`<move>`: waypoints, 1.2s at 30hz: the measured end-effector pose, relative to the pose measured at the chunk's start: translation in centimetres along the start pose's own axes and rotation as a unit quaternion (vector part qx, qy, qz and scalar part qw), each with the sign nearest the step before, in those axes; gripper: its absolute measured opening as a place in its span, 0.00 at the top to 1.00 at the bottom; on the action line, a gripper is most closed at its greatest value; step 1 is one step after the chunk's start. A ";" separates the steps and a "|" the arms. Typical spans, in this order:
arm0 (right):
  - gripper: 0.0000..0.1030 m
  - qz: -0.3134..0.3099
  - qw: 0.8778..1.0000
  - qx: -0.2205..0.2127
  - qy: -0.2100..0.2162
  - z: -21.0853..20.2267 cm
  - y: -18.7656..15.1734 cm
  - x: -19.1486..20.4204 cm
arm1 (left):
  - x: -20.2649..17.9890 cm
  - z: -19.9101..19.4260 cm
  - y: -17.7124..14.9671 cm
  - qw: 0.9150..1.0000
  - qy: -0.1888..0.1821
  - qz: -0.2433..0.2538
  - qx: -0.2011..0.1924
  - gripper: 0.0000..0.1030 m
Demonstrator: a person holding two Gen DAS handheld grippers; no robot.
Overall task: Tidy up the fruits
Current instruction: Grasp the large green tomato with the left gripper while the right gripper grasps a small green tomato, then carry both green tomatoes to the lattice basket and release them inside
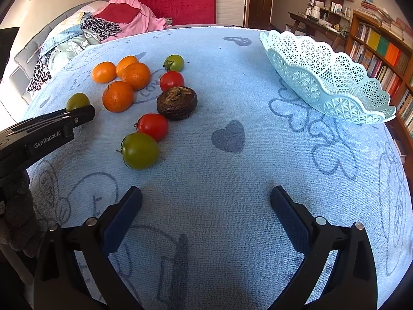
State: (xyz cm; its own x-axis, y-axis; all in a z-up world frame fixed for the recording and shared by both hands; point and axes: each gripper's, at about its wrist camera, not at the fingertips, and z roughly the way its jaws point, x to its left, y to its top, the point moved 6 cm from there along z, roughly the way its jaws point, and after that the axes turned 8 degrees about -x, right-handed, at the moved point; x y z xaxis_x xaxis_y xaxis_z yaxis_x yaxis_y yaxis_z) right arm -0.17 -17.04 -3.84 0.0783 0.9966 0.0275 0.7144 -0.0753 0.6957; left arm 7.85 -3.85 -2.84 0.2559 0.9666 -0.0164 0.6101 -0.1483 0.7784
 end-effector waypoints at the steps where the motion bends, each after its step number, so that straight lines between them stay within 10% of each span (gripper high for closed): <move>1: 0.02 -0.004 1.000 0.000 0.006 -0.1 0.1 0.3 | 0.1 0.0 0.0 1.000 0.003 0.000 0.000 0.66; 19: 0.62 -0.021 0.997 -0.011 0.069 1.0 2.6 4.3 | 1.1 0.2 -0.5 0.999 0.020 -0.026 0.012 0.66; 36: 0.64 0.008 0.997 -0.034 0.070 -2.8 1.9 1.5 | 0.2 -0.8 -0.2 1.000 -0.003 -0.008 -0.015 0.66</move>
State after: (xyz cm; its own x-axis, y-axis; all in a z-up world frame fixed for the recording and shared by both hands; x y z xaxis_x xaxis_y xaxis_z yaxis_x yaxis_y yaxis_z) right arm -0.61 -15.62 -0.47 -0.0131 0.9907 0.1354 0.6652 -0.0925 0.7409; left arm 7.20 -3.49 -2.47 0.2506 0.9676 -0.0325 0.5908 -0.1262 0.7968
